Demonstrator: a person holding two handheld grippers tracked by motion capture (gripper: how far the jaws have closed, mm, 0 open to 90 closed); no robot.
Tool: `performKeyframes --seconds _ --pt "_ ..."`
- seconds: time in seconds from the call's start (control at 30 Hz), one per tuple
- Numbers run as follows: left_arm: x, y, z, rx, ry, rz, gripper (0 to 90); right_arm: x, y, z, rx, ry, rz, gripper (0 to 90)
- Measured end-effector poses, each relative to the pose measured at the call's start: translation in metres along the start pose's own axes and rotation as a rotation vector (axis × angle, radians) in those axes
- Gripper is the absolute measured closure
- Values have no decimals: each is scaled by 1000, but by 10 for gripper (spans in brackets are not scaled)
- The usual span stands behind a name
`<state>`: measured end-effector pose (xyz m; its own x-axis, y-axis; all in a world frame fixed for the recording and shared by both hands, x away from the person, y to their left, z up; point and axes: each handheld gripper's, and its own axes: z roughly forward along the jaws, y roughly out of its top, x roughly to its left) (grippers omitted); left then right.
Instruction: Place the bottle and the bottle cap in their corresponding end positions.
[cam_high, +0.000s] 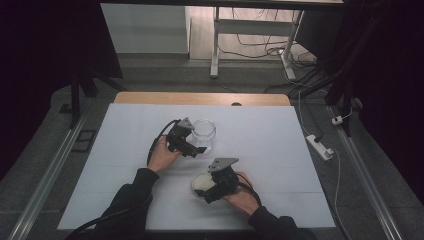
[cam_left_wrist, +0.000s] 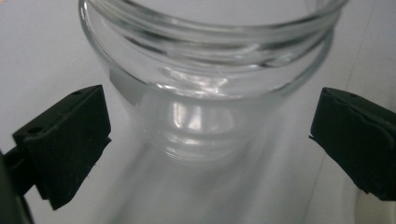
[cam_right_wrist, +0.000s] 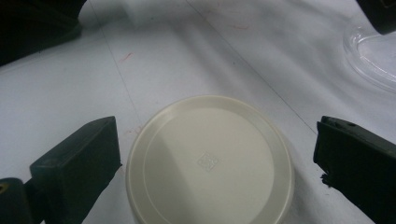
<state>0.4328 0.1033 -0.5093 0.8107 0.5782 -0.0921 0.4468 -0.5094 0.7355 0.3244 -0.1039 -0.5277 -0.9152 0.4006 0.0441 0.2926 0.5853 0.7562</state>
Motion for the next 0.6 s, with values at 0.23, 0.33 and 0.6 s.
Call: performKeyframes --seconds 0.23,0.33,0.6 --pt "-6 -7 -10 5 -9 -4 0 1 1 -4 -6 6 3 6" --pt "-8 -11 -15 -2 -24 -12 0 0 2 -5 -8 8 4 6" --pt "-15 -22 -30 6 -37 -14 0 -2 0 -11 -6 13 45 0"
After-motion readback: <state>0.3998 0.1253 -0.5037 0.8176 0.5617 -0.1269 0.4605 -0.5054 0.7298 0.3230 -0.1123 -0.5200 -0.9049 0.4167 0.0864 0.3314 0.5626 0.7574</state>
